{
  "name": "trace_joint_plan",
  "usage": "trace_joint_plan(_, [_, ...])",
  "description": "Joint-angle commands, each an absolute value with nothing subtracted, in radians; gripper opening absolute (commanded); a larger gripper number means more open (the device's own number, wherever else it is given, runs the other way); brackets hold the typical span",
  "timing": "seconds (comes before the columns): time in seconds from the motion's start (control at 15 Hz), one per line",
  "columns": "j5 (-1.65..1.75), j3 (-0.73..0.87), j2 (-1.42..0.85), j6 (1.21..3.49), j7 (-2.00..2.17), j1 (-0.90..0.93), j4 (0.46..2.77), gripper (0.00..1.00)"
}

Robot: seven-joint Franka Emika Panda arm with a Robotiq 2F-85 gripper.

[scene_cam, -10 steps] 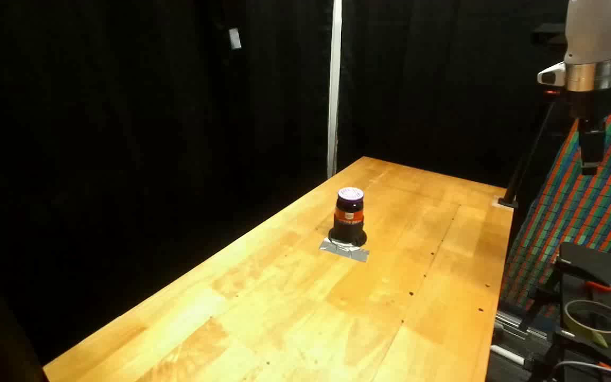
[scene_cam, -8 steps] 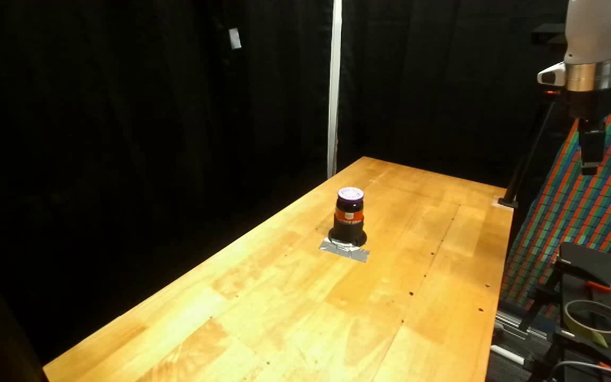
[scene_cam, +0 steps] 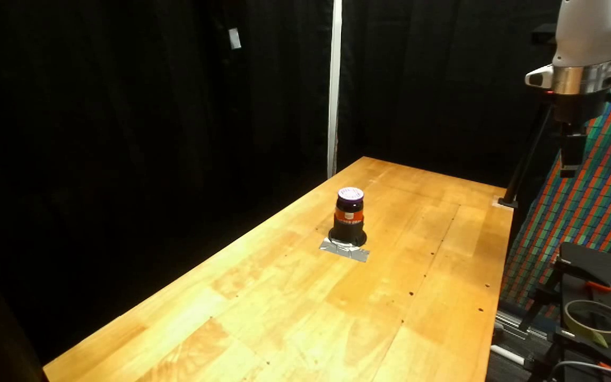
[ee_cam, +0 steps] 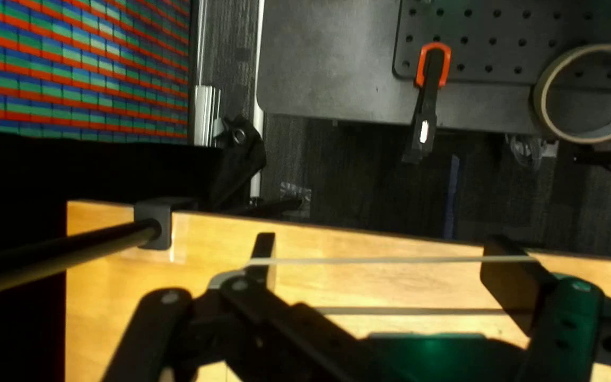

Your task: Put the rubber band on the cup

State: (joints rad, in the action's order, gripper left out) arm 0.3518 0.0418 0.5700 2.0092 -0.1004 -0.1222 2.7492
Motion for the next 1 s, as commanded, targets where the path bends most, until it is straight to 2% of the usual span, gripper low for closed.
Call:
trace_joint_plan(0.0, [0.287, 0.058, 0.355, 2.188, -0.099, -0.069, 2.637, 1.0])
trace_joint_plan(0.27, [0.134, 0.045, 0.117, 2.344, -0.097, -0.019, 2.467, 1.0])
trace_joint_plan(0.47, [0.0, 0.028, -0.05, 2.346, -0.092, 0.005, 2.297, 1.0])
trace_joint_plan(0.93, [-0.049, -0.02, -0.408, 2.357, -0.062, 0.007, 1.874, 1.0])
